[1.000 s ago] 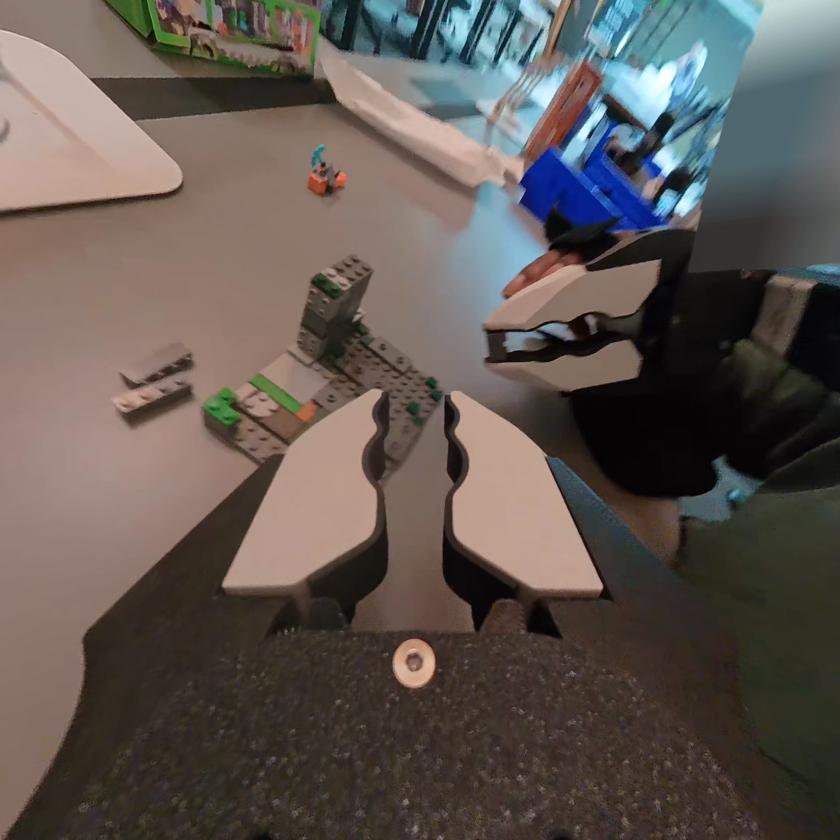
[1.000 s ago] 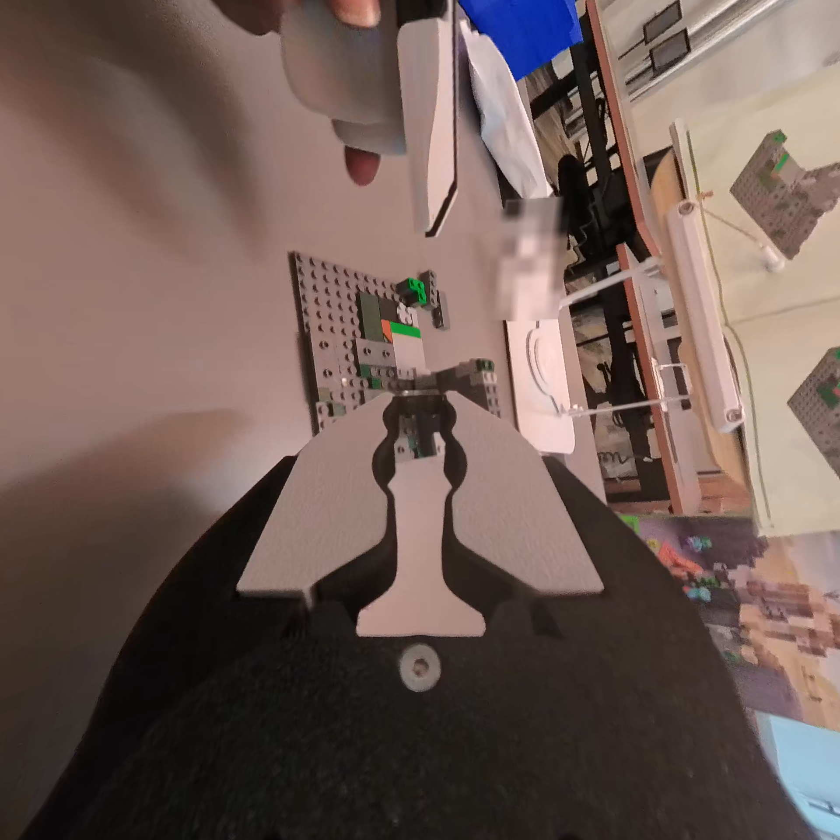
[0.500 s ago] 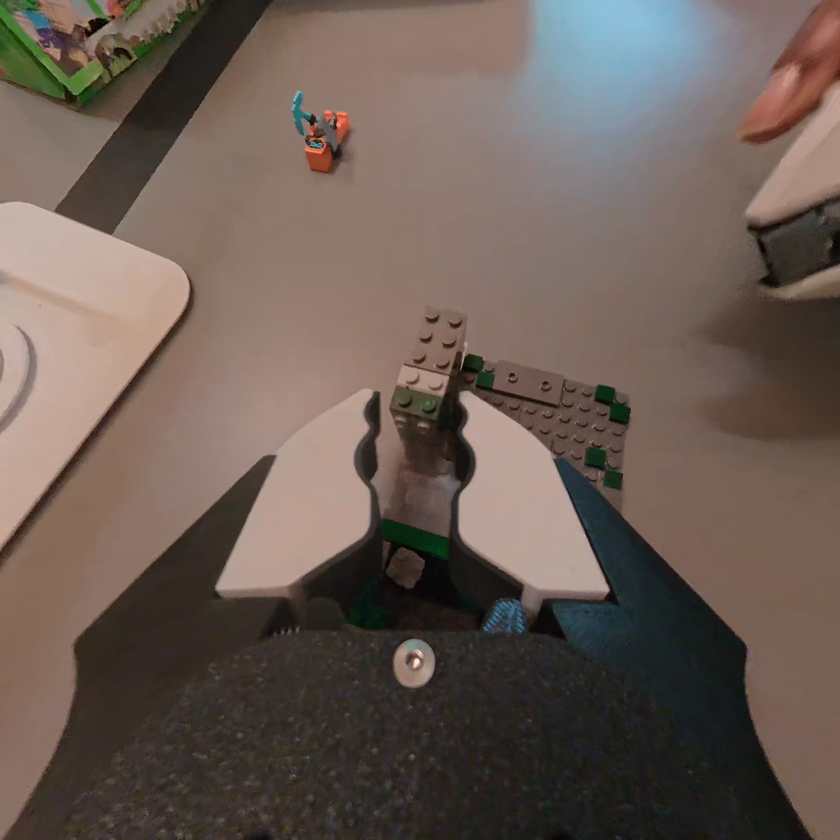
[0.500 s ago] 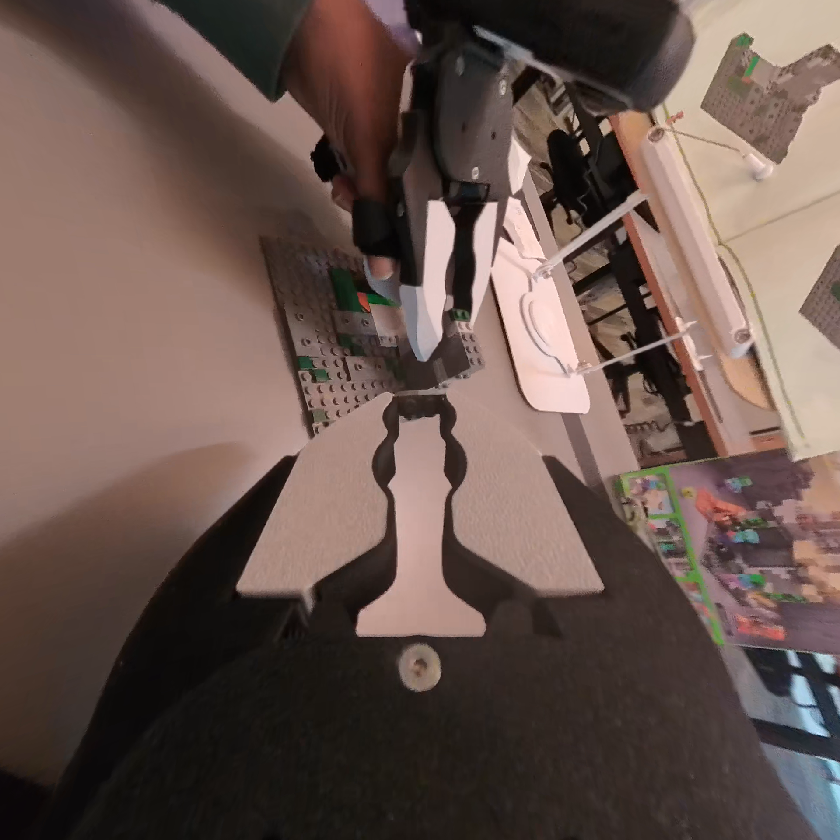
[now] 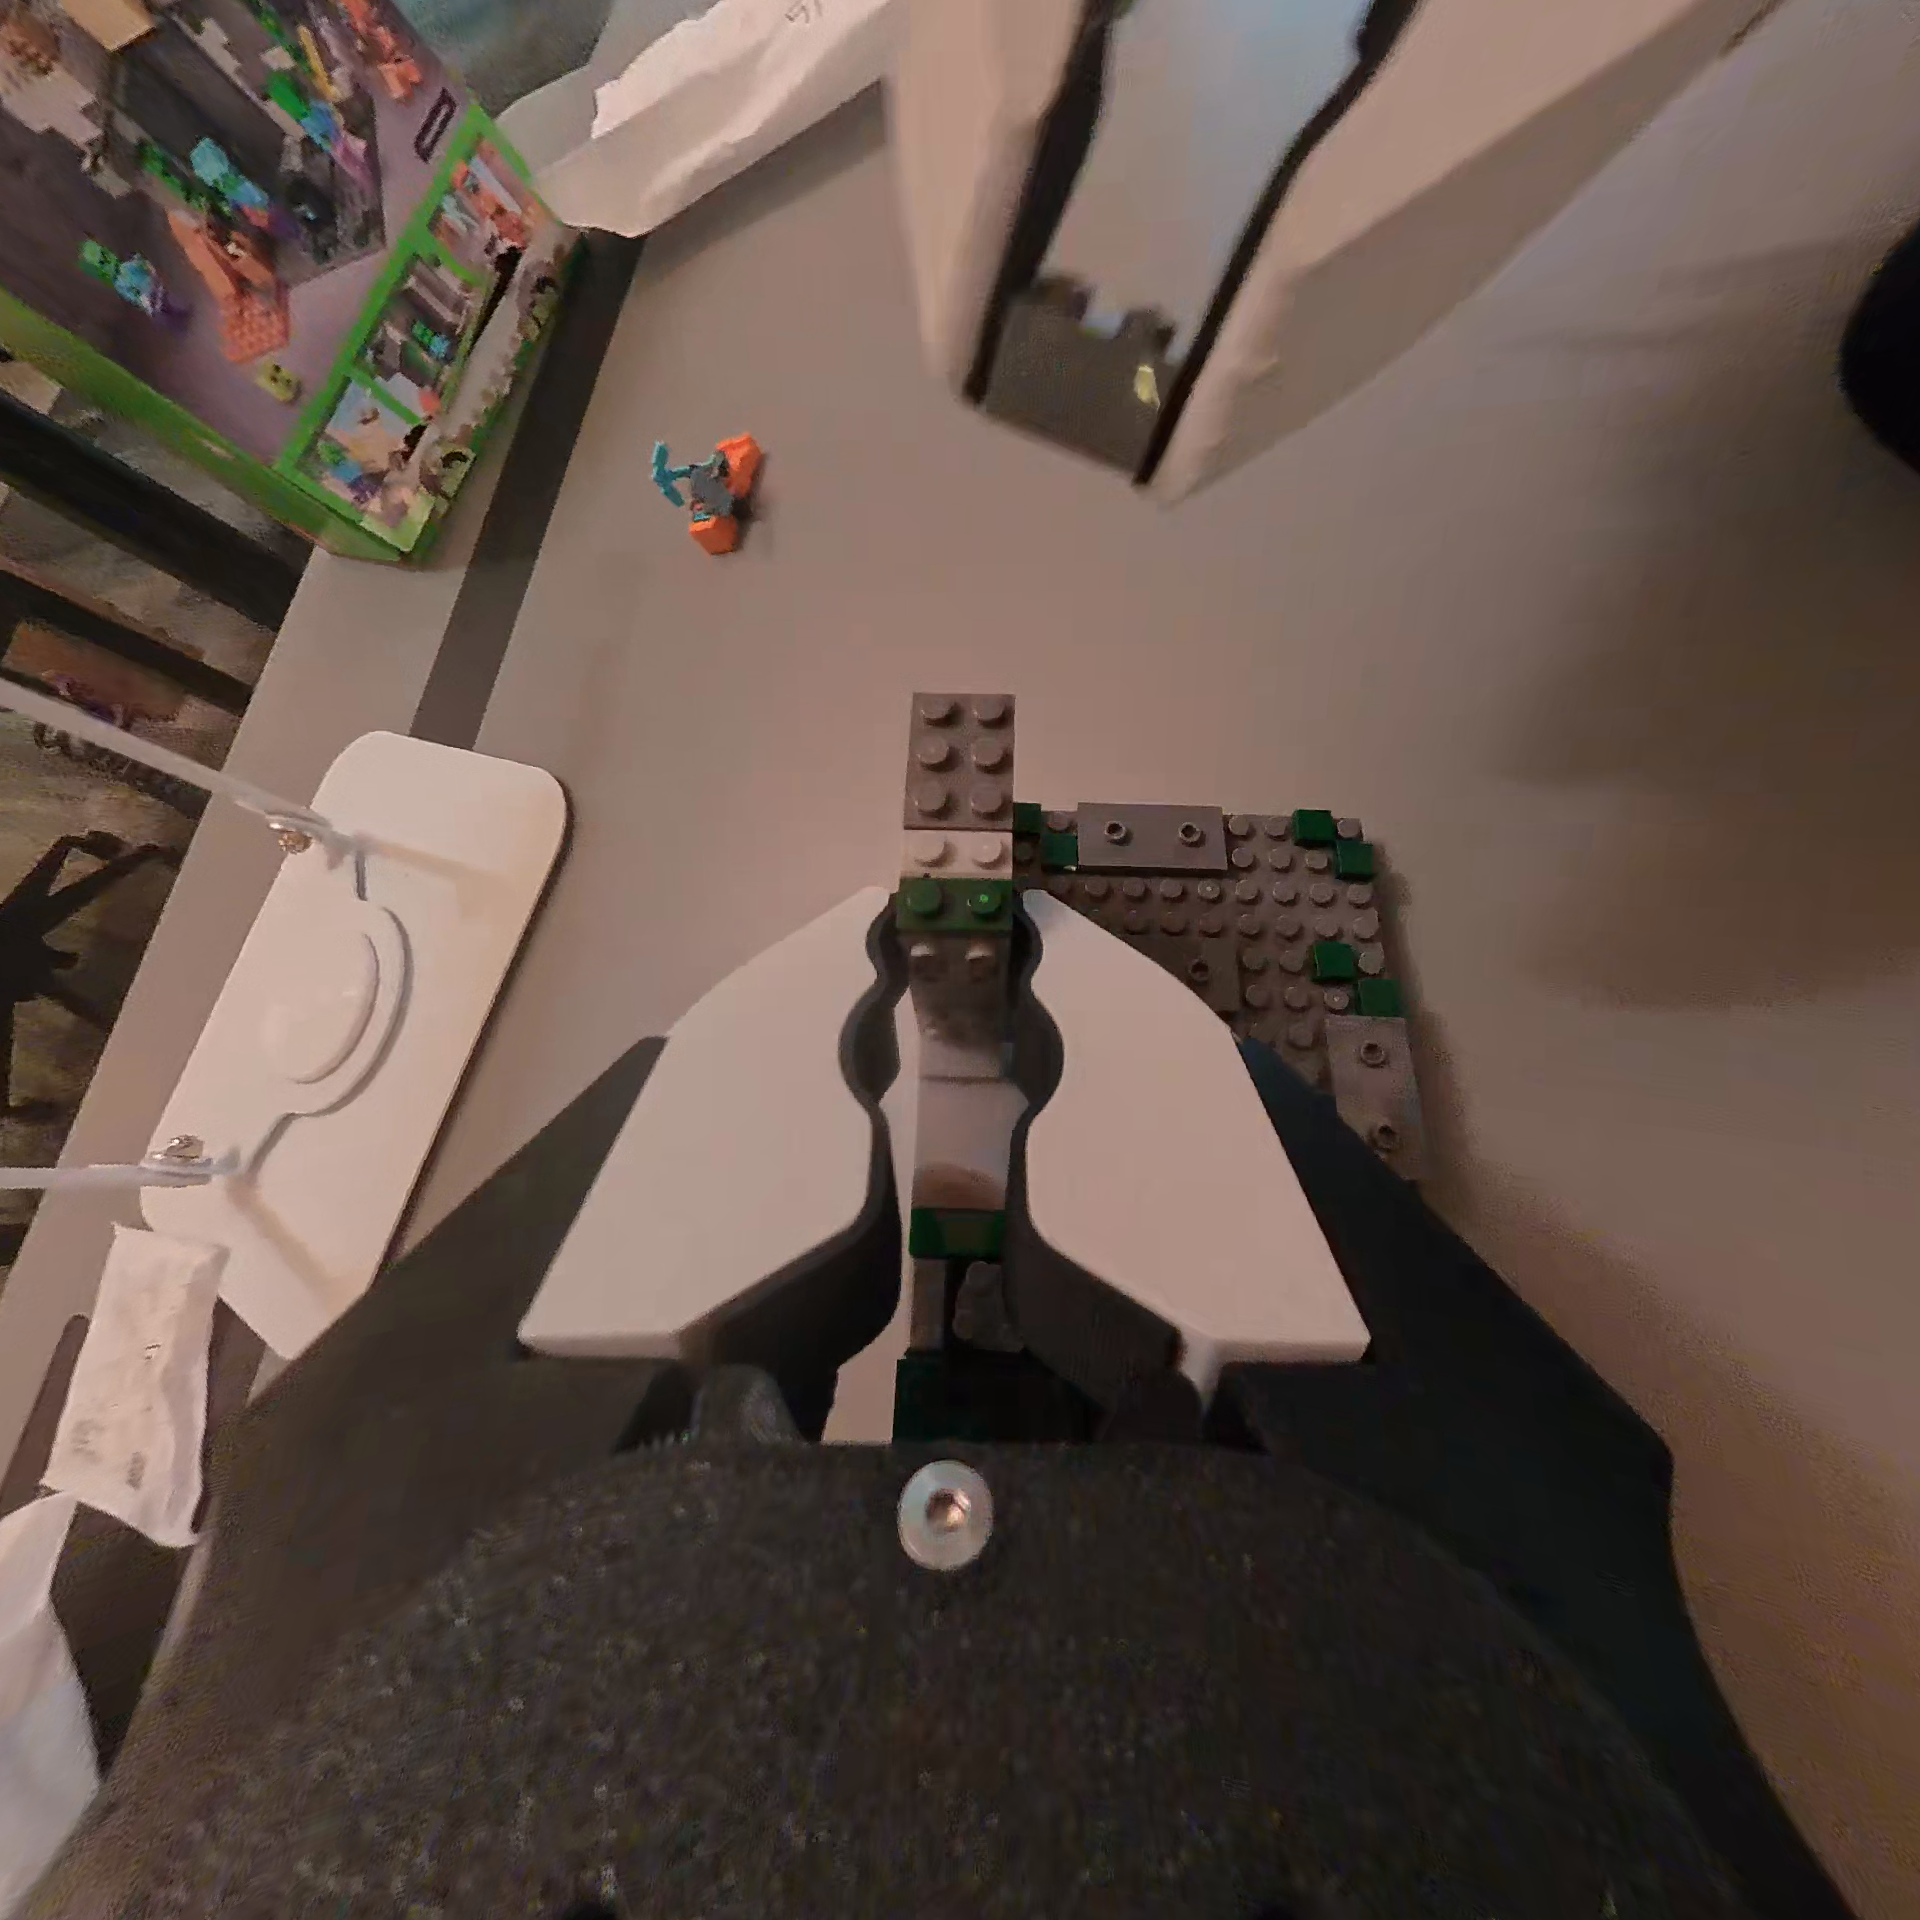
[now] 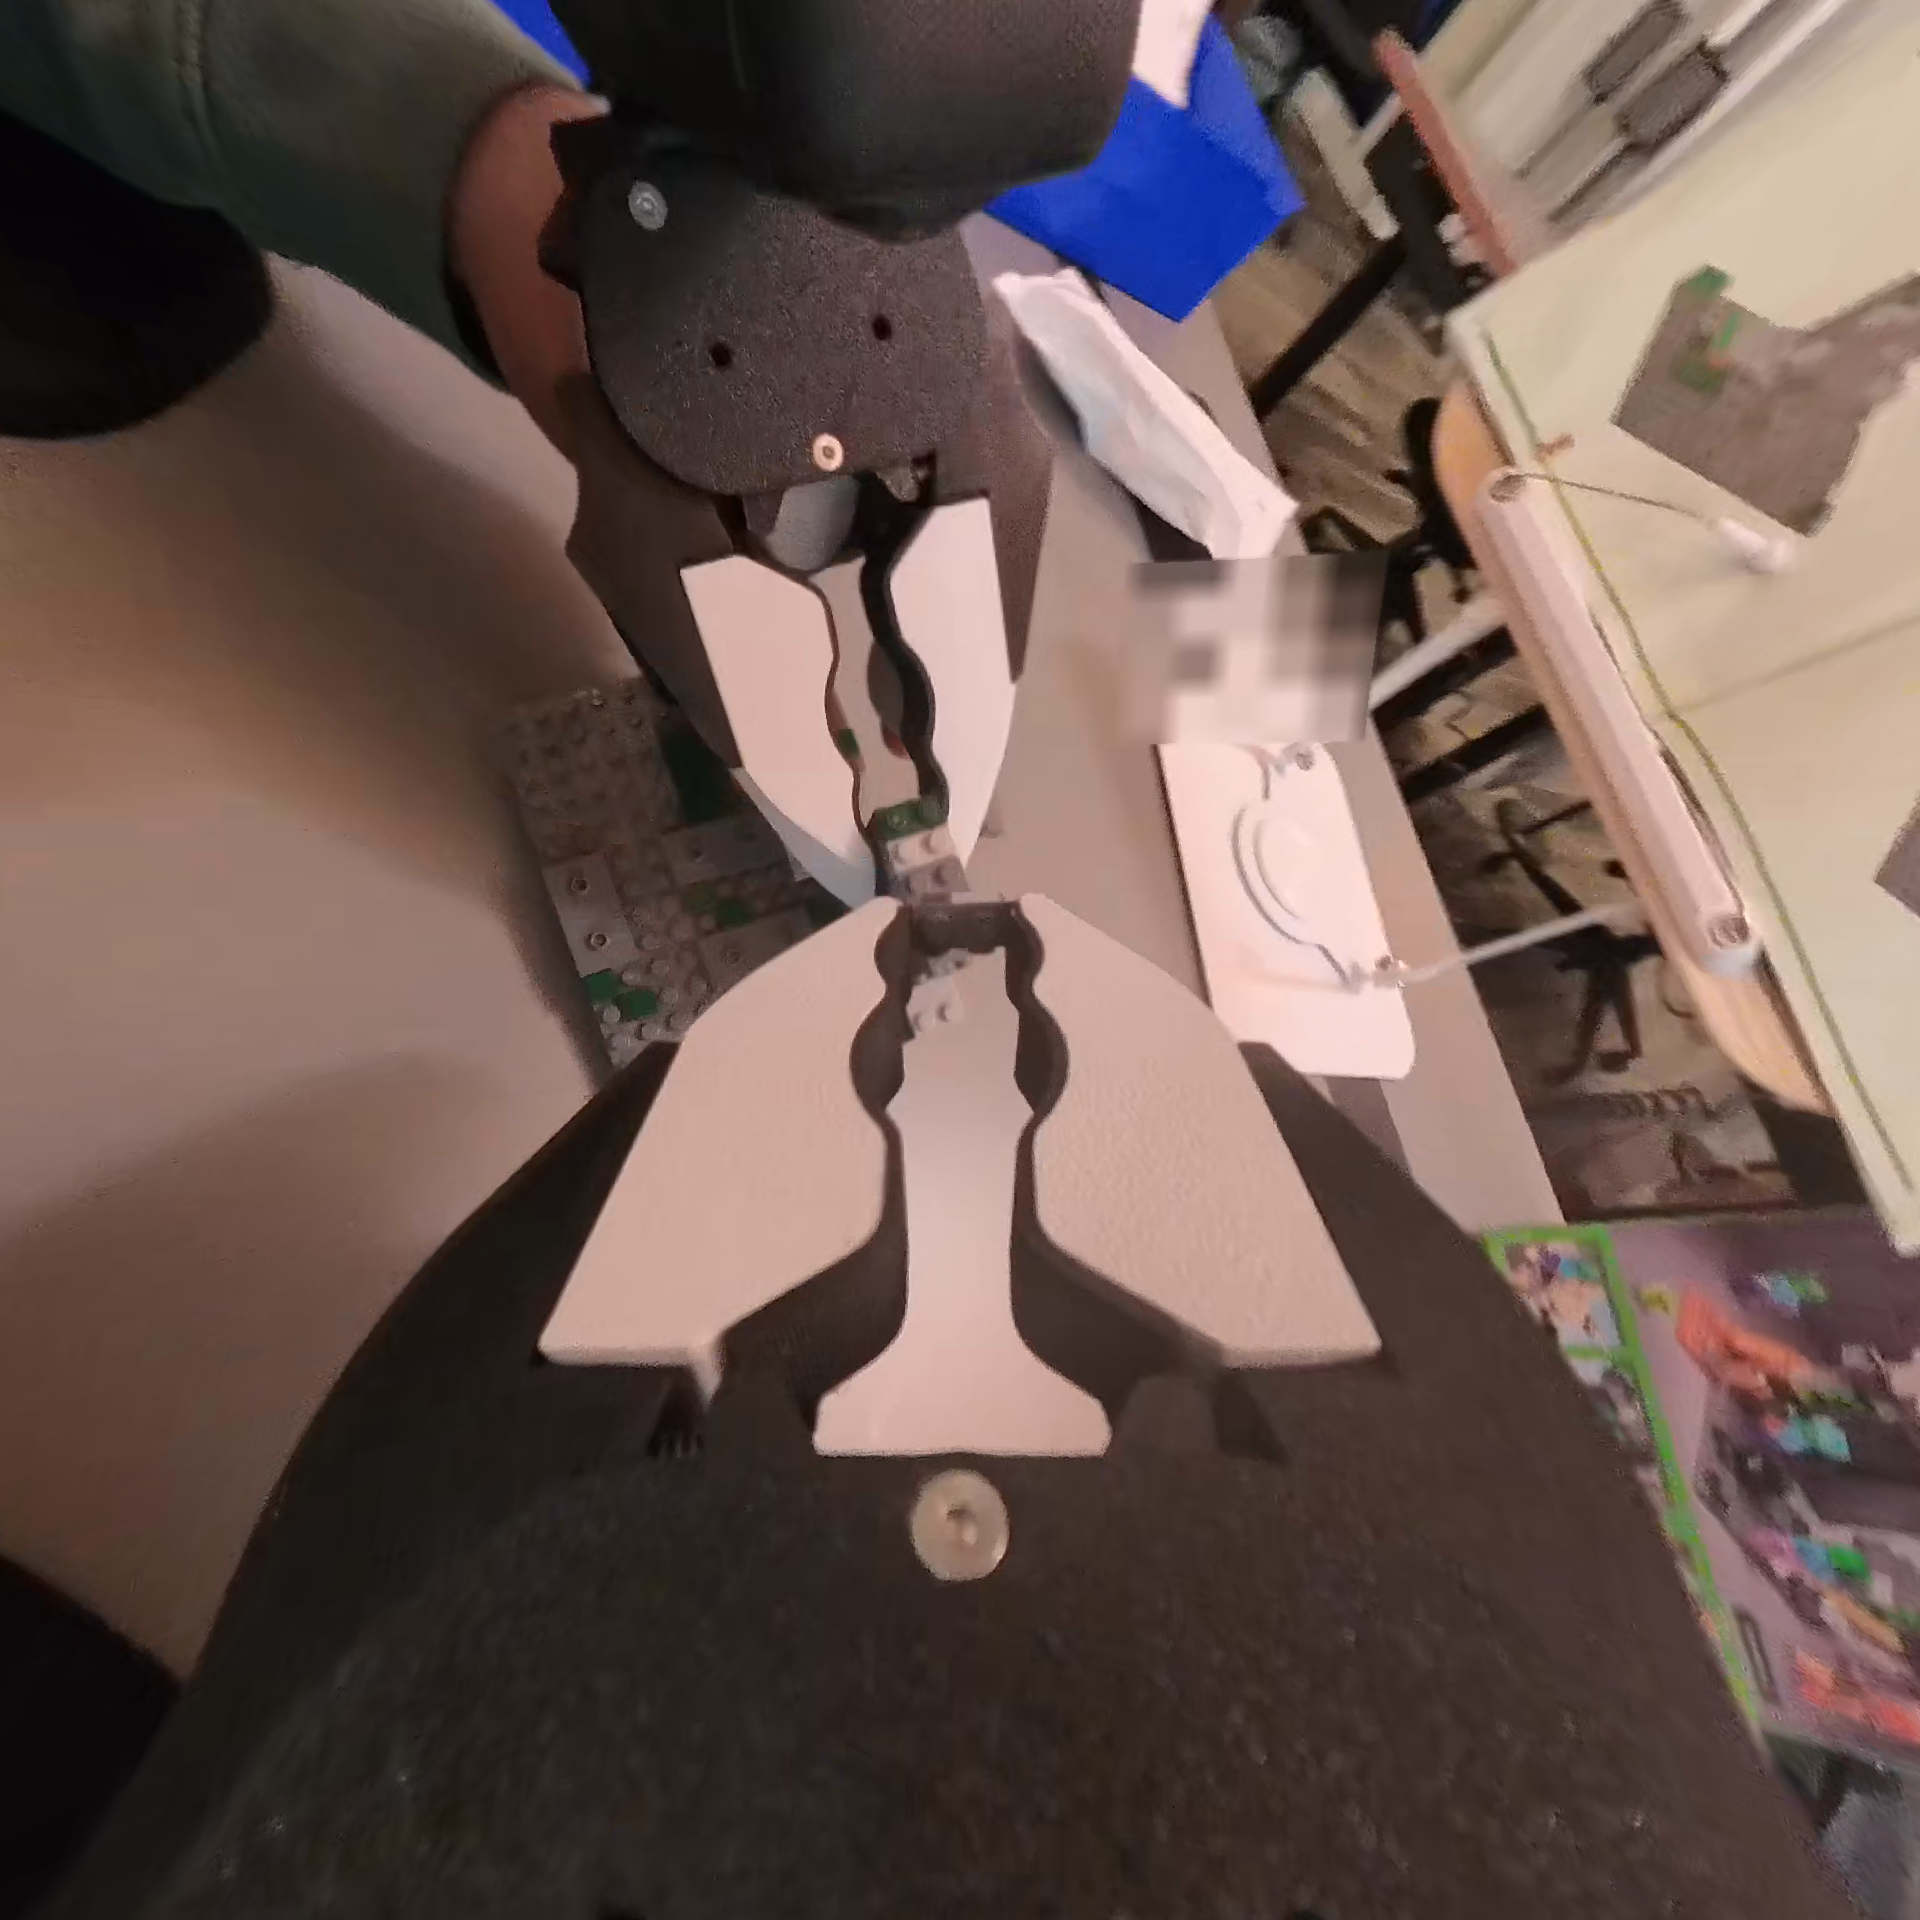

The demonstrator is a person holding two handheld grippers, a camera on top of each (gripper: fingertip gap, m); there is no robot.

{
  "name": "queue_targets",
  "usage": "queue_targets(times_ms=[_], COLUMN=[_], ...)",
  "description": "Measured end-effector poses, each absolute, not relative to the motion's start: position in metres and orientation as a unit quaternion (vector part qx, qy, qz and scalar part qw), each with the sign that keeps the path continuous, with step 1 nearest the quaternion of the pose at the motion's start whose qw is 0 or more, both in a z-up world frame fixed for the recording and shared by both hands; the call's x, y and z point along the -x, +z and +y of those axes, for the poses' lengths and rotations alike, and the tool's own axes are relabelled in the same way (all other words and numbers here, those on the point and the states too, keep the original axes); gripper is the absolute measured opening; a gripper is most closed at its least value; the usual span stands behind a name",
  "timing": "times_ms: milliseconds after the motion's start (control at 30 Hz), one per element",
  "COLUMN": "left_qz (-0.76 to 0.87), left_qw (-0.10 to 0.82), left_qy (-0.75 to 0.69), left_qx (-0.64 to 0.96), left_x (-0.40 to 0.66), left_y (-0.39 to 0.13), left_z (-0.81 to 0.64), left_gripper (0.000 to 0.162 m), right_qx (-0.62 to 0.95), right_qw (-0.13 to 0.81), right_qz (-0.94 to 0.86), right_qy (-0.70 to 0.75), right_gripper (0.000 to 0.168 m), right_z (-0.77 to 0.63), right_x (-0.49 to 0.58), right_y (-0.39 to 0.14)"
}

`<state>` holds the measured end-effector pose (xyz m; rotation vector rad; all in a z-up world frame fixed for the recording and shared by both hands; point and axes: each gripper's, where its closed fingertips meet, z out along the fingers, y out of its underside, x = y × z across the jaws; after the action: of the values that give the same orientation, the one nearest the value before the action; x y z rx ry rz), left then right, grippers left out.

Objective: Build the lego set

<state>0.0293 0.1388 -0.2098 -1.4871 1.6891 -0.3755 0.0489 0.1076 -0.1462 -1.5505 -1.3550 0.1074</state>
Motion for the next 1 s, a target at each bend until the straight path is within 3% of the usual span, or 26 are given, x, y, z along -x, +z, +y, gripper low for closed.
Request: queue_targets(times_ms=[367,1000], left_qz=[0.701,0.711], left_qw=[0.385,0.335], left_qy=[-0.158,-0.210], left_qx=[0.580,0.582], left_x=[-0.023,-0.021], left_y=[-0.191,-0.211], left_z=[0.099,0.083], left_gripper=[0.018,0.018], right_qx=[0.668,0.674], right_qw=[0.385,0.358], right_qz=[-0.631,-0.638], right_qy=[0.085,0.106], right_gripper=[0.017,0.017], right_z=[0.093,0.079], right_x=[-0.037,-0.038], right_y=[-0.163,-0.186])
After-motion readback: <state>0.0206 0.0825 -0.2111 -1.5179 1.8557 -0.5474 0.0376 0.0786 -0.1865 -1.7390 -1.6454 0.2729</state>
